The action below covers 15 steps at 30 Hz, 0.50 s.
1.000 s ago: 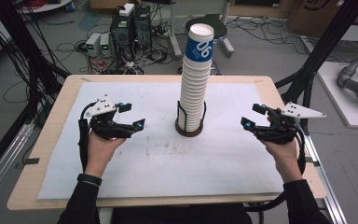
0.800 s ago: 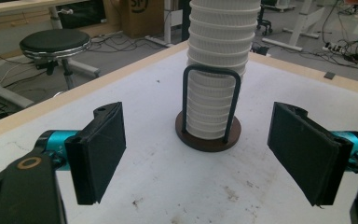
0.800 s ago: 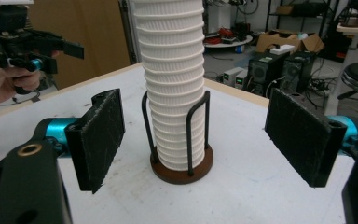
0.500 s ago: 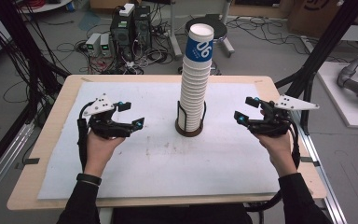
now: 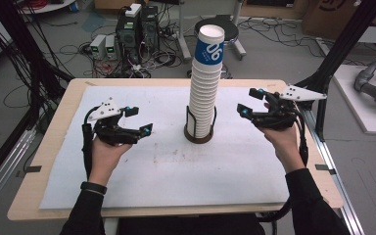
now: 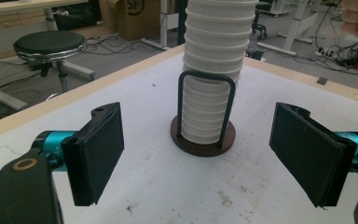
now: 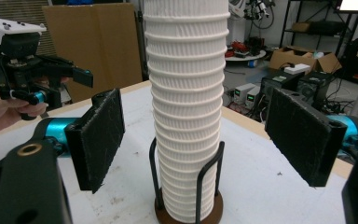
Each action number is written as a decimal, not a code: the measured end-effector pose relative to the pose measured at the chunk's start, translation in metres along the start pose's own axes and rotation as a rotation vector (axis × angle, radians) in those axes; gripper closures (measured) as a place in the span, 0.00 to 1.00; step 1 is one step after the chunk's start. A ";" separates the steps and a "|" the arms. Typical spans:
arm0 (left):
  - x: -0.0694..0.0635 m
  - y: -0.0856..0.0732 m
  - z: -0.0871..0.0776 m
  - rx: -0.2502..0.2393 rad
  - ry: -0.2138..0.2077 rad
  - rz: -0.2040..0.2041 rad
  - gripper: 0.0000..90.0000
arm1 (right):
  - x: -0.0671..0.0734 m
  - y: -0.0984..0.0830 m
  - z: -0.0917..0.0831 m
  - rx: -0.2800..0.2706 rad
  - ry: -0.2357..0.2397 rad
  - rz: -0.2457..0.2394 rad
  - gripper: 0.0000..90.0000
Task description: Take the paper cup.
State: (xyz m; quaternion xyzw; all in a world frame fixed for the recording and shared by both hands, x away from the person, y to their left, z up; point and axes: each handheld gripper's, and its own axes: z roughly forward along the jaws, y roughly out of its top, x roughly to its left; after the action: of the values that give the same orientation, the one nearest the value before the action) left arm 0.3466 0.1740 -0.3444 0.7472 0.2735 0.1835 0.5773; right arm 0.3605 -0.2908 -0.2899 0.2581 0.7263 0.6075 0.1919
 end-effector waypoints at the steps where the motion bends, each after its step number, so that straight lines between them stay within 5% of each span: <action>1: 0.000 0.000 0.000 0.000 -0.002 -0.001 0.20 | 0.000 0.002 0.002 0.002 0.004 0.000 0.22; 15: -0.001 0.002 0.001 -0.004 -0.015 0.000 0.19 | -0.001 0.029 0.027 0.005 0.010 -0.034 0.22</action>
State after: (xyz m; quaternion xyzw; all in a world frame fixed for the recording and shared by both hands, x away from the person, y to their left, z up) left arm 0.3462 0.1723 -0.3430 0.7473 0.2687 0.1783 0.5810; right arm 0.3813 -0.2661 -0.2667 0.2434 0.7331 0.6034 0.1979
